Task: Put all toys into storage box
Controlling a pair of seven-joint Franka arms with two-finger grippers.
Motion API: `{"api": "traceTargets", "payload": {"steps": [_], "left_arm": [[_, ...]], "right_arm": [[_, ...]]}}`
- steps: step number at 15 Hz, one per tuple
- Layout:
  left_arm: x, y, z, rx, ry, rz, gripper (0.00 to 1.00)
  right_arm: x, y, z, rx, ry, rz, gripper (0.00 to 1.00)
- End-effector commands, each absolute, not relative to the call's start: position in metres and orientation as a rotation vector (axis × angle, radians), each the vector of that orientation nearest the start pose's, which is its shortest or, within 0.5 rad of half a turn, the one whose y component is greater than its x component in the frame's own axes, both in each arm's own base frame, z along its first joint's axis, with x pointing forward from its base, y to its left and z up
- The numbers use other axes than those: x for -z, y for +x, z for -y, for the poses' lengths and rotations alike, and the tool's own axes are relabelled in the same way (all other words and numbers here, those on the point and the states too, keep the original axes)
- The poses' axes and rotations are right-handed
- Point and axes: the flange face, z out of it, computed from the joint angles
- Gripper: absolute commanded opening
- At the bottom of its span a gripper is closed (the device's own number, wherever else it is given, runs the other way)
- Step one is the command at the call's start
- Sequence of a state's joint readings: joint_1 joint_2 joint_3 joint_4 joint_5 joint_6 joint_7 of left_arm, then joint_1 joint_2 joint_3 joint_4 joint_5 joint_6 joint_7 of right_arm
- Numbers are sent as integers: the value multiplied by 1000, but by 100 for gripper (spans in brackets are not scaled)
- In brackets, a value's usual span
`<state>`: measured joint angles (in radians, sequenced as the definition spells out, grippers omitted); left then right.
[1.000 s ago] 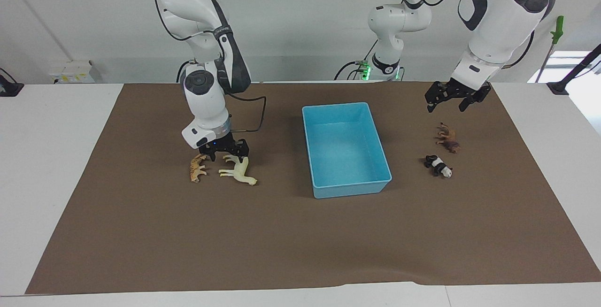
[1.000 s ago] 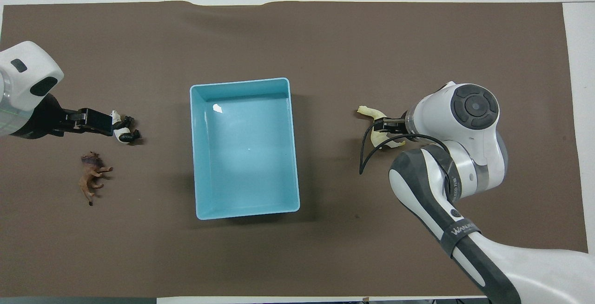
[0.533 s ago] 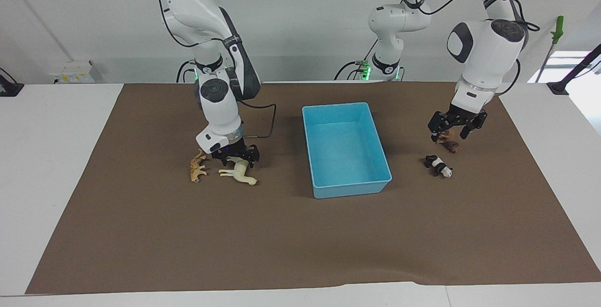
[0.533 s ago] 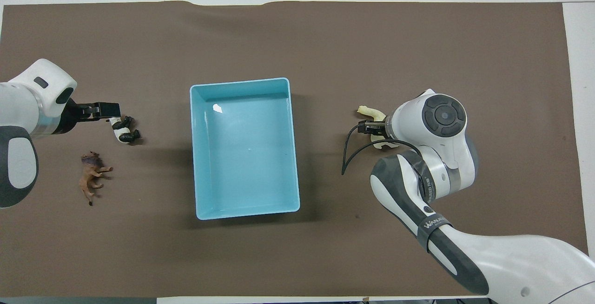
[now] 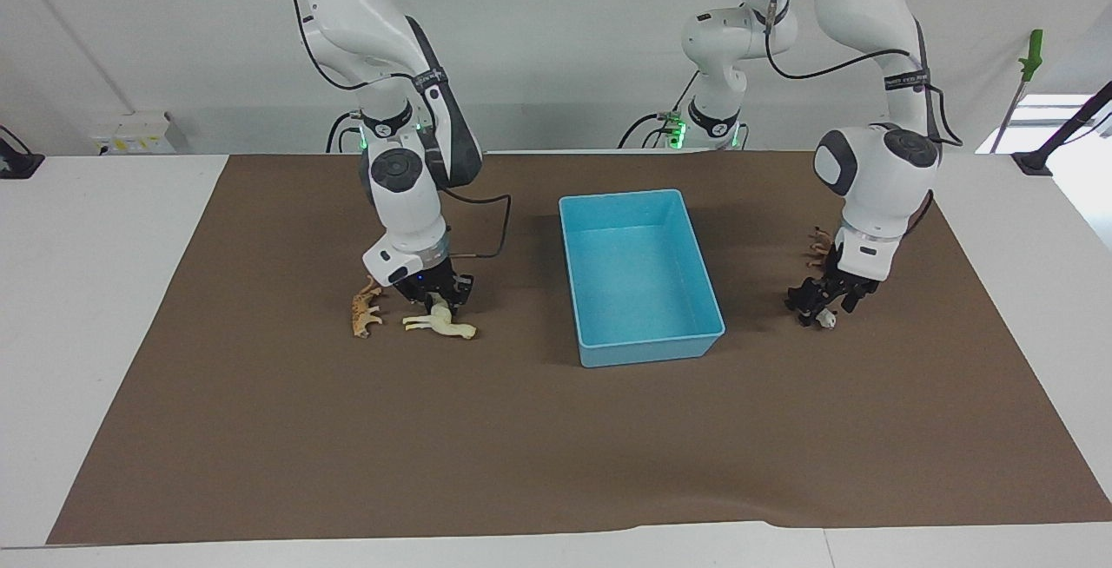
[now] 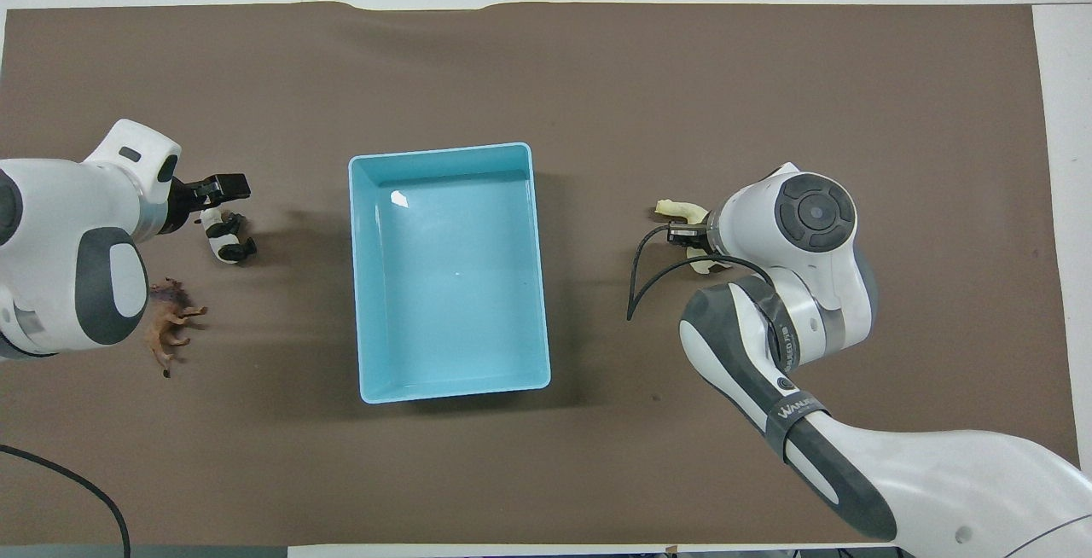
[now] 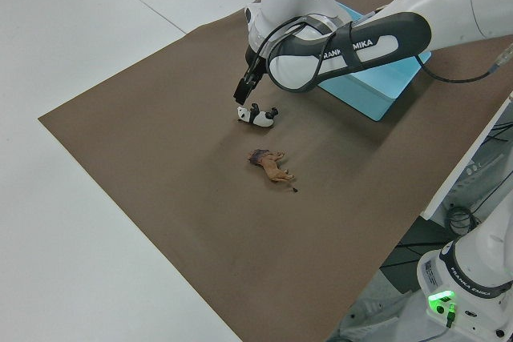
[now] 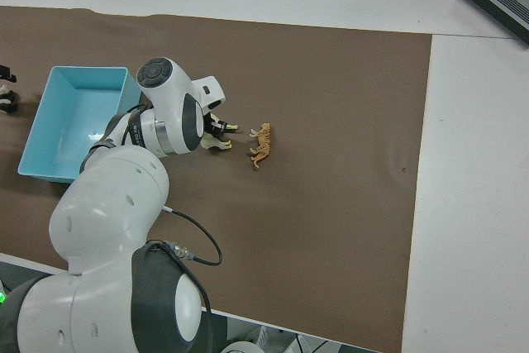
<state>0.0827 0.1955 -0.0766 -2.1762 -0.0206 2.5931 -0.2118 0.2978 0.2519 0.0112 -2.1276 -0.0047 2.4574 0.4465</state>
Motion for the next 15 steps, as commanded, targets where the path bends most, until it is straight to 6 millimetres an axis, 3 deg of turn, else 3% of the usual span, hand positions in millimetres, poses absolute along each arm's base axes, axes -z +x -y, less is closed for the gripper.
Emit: {"api": "traceTargets", "payload": {"steps": [1,2,5,6,8,11,12,15], "left_arm": [[-304,573,-5,334,-3149,412,100],[-298,572,-5,317,-3150,410,100],[-295,570,-6,302,-3151,408,100],[-293,568,-4,295,-3152,406,100],[-287,564,-6,273,-3152,393,100],[-287,563,-9,259,-3151,393,100],[-287,563,-10,259,-3150,398,100],[-285,562,-11,256,-3149,399,100]], "right_arm": [[-306,556,-187,137,-3095,-209,0],[-325,562,-200,118,-3100,-195,0],[-428,606,-268,27,-3113,-273,0],[-450,611,-294,23,-3109,-279,0],[-471,602,-349,50,-3081,-290,0],[-471,573,-421,70,-3050,-302,0],[-463,560,-447,67,-3057,-264,0],[-421,541,-496,68,-3071,-227,0]]}}
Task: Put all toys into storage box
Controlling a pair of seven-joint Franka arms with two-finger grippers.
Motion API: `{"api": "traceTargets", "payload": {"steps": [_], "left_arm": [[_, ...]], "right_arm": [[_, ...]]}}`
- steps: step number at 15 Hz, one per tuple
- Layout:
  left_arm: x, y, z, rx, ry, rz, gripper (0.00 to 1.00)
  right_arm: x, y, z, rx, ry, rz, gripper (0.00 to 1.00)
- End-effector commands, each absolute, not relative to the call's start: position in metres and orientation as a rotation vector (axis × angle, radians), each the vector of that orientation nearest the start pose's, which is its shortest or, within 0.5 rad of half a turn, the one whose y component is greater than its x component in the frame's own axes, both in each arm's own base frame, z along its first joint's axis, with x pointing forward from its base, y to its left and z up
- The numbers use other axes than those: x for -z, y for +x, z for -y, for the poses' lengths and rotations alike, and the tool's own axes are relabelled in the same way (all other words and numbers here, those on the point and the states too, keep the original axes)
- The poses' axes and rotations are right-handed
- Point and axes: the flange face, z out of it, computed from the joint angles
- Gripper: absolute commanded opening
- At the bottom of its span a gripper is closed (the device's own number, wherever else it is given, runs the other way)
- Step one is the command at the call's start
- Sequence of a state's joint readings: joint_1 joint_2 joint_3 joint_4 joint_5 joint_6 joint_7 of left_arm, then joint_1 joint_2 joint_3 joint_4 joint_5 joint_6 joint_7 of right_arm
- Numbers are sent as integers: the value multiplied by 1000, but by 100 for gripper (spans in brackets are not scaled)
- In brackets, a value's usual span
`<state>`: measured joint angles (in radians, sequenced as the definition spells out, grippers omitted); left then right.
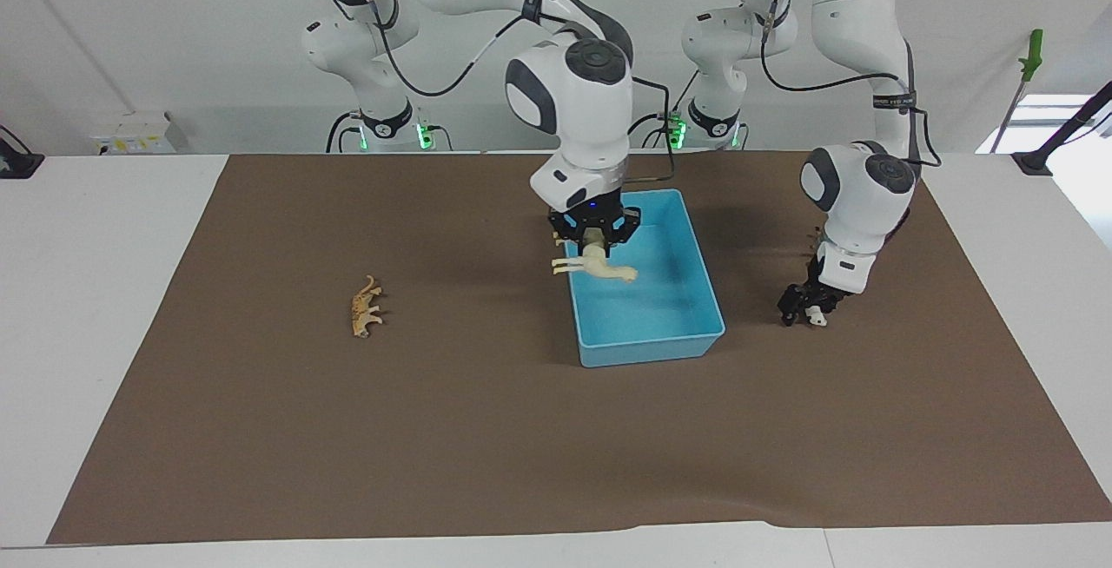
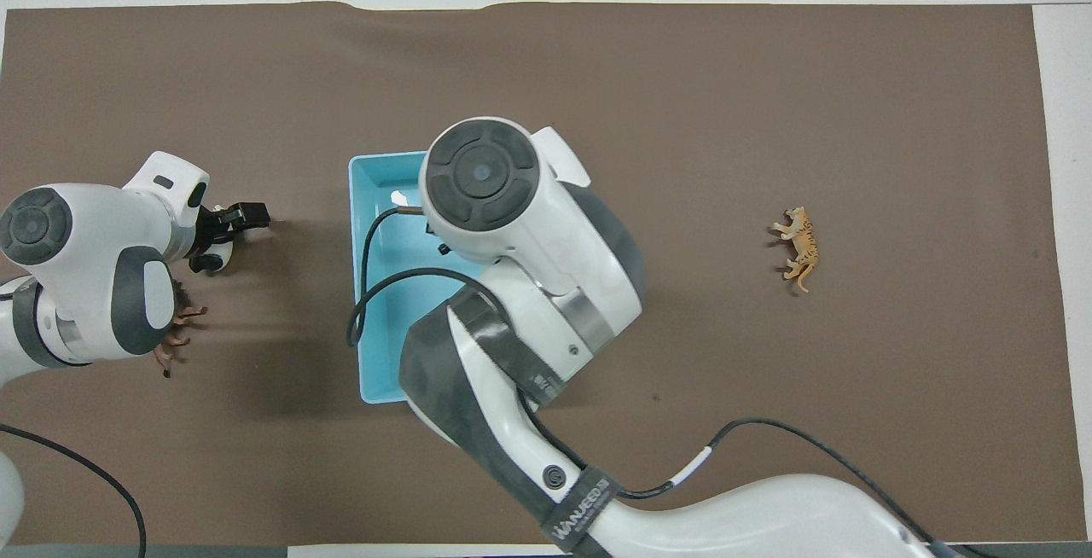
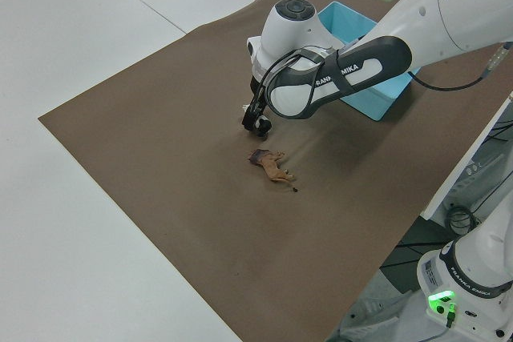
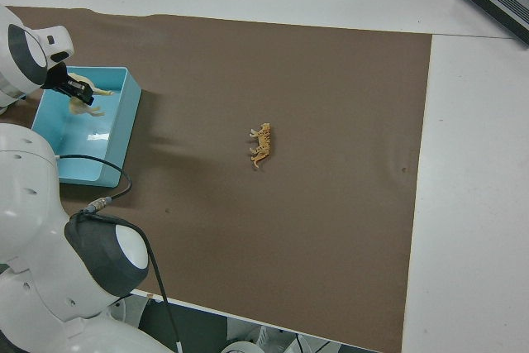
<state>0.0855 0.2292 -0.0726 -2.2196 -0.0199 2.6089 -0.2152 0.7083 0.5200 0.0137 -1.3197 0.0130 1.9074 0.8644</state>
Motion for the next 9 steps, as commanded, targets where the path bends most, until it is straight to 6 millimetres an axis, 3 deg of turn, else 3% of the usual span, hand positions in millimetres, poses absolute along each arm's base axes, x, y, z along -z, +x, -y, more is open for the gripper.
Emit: {"api": "traceTargets", "payload": {"steps": [1,3,5,6,7,9], "left_arm": [[-286,563,-9,256,-3151,396,95],[-286,562,-12,257,-3149,396,57],[-287,563,-12,257,-3149,396,24],[-286,563,-12,254,-3149,396,5],[-286,563,-14,254,-3148,403,0],[-289,566,-15,266,-3147,410,0]], "right_arm": [[-410,533,-511,81,-3064,-234,0],[-397,523,-525,124,-3055,-249,0],[-391,520,-524,103,-3067,-274,0],[-392,519,-524,106,-3063,-315,99],[-395,521,-523,104,-3058,-351,100],[-393,521,-519,72,-3086,-398,100]]}}
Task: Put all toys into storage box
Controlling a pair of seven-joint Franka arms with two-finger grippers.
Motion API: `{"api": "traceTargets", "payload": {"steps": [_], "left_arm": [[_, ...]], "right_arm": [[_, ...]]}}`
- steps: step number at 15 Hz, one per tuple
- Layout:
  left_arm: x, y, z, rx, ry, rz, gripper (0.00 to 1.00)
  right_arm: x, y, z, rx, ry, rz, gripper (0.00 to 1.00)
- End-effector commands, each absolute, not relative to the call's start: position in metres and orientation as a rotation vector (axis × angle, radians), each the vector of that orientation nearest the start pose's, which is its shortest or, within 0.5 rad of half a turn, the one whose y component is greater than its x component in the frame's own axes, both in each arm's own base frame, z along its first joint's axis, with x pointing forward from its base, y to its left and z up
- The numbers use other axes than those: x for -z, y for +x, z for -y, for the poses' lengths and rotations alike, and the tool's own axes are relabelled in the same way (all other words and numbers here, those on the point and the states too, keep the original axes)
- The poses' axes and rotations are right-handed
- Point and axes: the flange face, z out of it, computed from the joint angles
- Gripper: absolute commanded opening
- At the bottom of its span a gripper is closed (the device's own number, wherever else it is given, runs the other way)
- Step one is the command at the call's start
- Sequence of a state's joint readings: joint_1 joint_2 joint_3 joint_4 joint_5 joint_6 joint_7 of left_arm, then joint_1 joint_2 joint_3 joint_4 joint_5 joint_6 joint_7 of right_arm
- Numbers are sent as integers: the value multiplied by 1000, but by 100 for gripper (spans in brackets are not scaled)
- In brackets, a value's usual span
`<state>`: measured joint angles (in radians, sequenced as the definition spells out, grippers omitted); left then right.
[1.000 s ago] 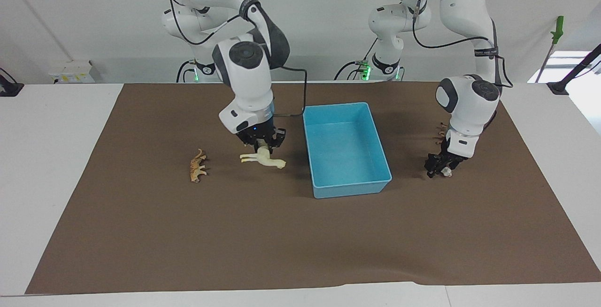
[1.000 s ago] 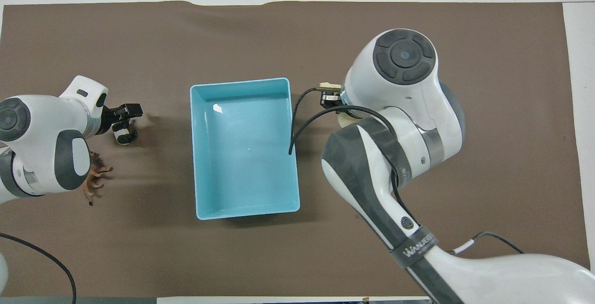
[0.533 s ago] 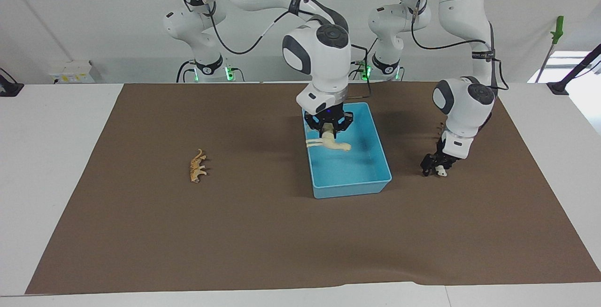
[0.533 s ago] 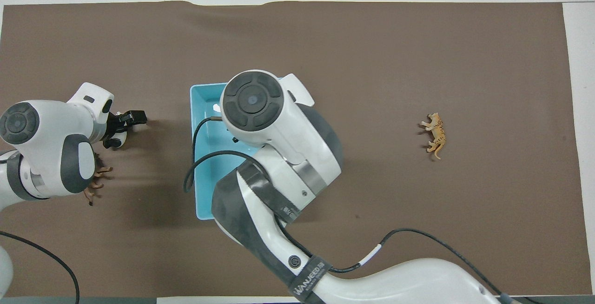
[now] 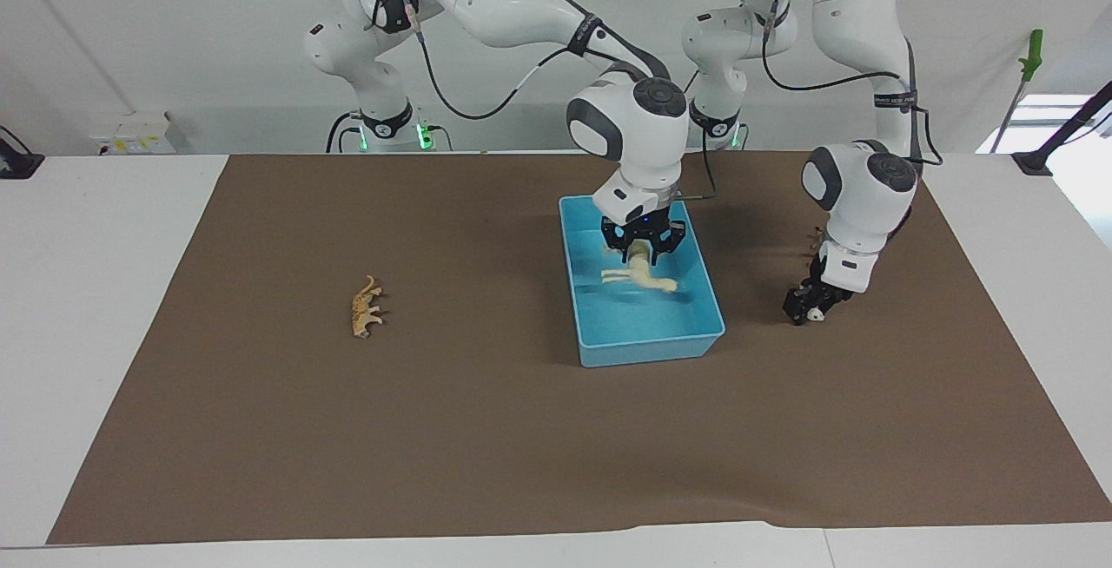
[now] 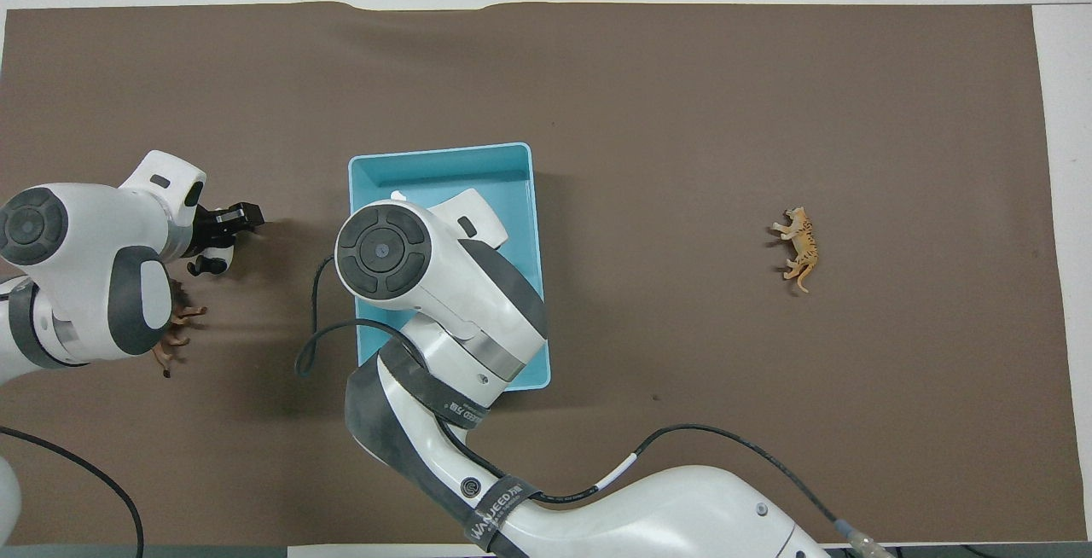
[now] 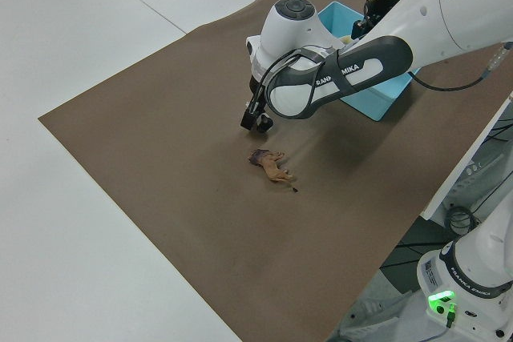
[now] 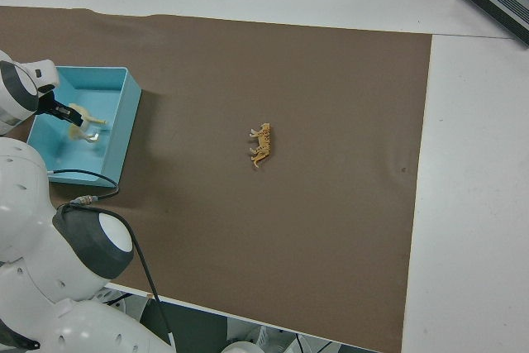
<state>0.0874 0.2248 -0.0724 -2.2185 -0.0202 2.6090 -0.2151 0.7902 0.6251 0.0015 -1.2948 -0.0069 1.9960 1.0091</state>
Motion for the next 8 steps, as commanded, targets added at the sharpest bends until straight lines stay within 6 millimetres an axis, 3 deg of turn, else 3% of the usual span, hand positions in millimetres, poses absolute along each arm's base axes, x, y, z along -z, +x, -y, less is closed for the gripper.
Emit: {"api": "traceTargets", "payload": {"steps": [1,3,4,6,8], "left_arm": [[-292,568,-14,273,-3147,418,0],[-310,582,-12,266,-3149,422,0],[-326,590,-8,231,-3152,422,0],[-369,606,11,166,-3148,500,0],[-408,613,58,103,-3138,583,0]], "right_arm": [[-401,524,-517,66,-3092,-414,100],[-418,533,-499,47,-3111,-452,100],[-438,543,-480,55,-3108,-489,100],[-485,572,-421,71,-3076,-515,100],[-523,601,-353,104,-3065,-452,100]]}}
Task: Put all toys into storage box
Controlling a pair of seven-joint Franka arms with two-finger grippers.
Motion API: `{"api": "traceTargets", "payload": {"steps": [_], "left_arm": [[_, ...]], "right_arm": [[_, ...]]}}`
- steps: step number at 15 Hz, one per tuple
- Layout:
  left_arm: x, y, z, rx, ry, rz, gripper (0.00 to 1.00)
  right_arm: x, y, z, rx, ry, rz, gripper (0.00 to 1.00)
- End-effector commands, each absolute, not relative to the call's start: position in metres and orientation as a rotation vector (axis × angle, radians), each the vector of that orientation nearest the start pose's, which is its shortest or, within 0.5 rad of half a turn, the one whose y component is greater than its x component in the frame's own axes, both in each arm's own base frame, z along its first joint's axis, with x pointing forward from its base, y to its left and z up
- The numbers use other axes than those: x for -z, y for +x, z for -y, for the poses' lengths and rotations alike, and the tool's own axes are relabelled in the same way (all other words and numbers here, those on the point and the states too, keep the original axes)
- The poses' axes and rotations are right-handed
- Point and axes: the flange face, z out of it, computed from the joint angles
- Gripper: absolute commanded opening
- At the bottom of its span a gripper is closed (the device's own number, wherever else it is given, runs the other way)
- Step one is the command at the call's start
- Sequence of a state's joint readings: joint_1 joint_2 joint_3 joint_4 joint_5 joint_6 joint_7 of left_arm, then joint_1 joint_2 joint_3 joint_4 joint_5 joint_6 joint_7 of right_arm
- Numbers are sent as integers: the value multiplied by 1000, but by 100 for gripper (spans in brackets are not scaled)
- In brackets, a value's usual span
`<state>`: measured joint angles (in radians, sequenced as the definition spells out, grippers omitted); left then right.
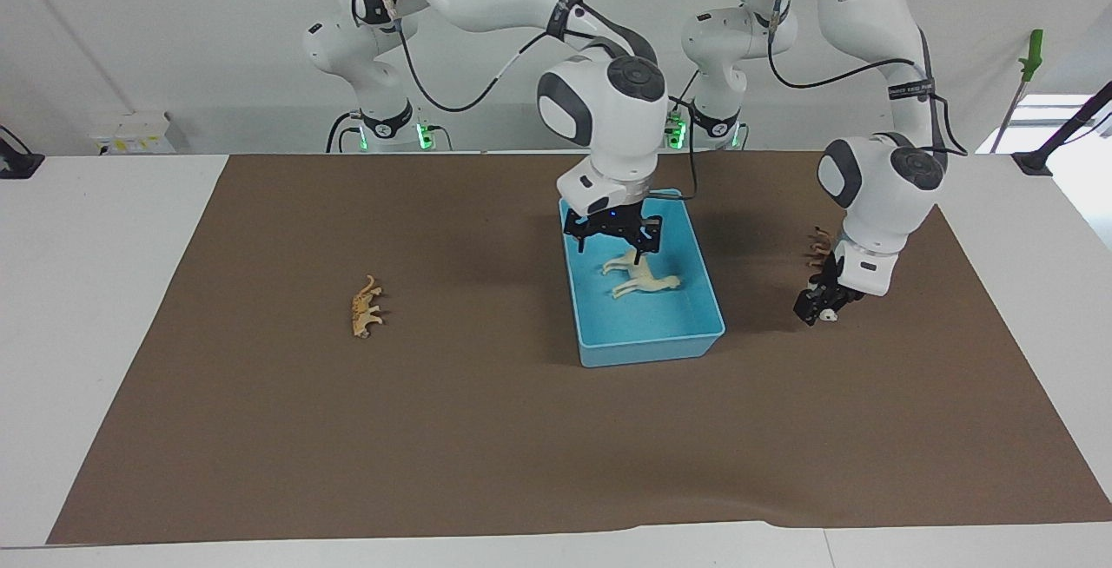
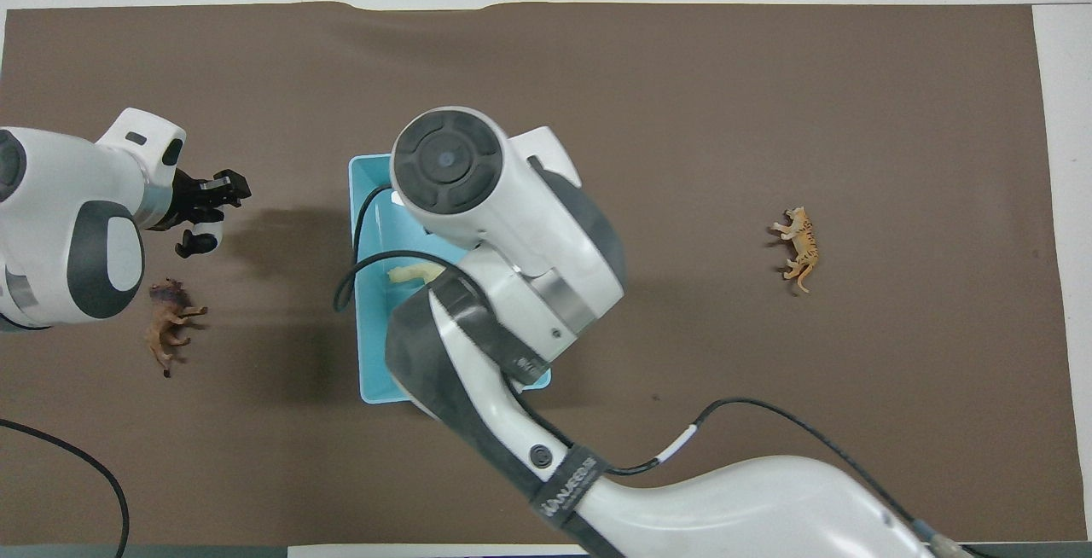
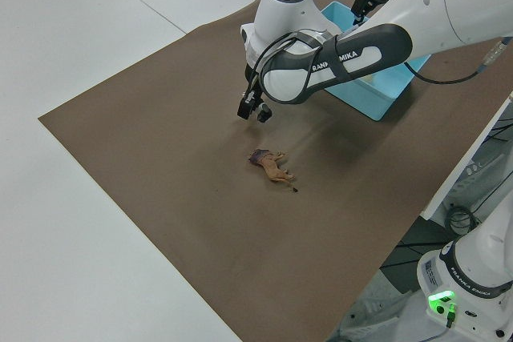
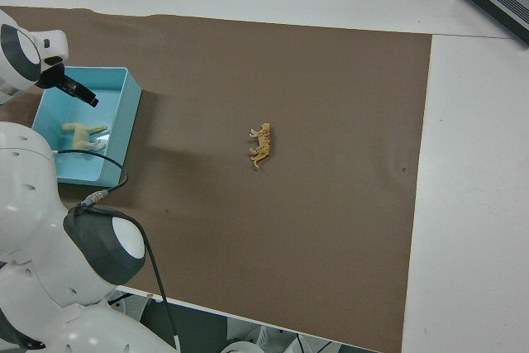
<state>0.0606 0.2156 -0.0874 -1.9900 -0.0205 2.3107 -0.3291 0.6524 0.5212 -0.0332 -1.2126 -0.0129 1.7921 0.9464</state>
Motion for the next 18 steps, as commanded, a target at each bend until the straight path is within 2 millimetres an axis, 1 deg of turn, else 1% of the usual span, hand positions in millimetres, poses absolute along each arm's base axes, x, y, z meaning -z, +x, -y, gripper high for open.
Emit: {"api": "traceTargets", "payload": {"steps": [1,2,3,4,5,6,7,8,9,10,11,12,13,14,15,16,17,18], "left_arm": [[-426,608,88,60,-3125,636,0],[-443,602,124,43,-3112,694,0],[-454,596,153,37,-3098,760,0],[-454,582,195,28,-3085,817,0],[-451,564,229,30,-3085,828,0],[-443,546,252,39,-3086,844,0],[-432,529,261,37,-3086,835,0],[-419,508,271,41,-3098,783,0],[-412,500,270,58,-3109,768,45],[-411,500,269,56,-3108,768,68],[-412,500,269,56,-3107,770,100],[-412,502,266,47,-3100,778,100],[-417,505,261,37,-3090,793,100],[-427,511,249,42,-3084,809,100],[-434,524,221,55,-3083,818,100],[-437,534,196,68,-3104,728,100],[-435,547,159,83,-3129,608,100],[-434,558,114,105,-3142,509,100]], "right_arm": [[-530,611,-323,89,-3085,-411,100],[-533,621,-290,53,-3106,-374,100],[-534,629,-264,34,-3116,-377,100],[-531,637,-235,-4,-3125,-412,100],[-522,643,-204,-48,-3136,-440,100],[-512,644,-175,-83,-3145,-425,100],[-496,641,-147,-135,-3152,-405,100],[-482,640,-117,-115,-3137,-449,100],[-463,632,-92,-85,-3122,-487,100],[-438,613,-79,-83,-3123,-469,100],[-413,595,-76,-44,-3119,-444,100],[-393,580,-73,7,-3110,-435,100],[-370,563,-69,50,-3101,-433,100],[-357,555,-68,85,-3099,-404,100],[-350,549,-67,104,-3103,-347,100],[-344,544,-66,103,-3109,-307,100],[-341,542,-64,94,-3118,-243,100],[-336,540,-53,83,-3127,-174,100]]}}
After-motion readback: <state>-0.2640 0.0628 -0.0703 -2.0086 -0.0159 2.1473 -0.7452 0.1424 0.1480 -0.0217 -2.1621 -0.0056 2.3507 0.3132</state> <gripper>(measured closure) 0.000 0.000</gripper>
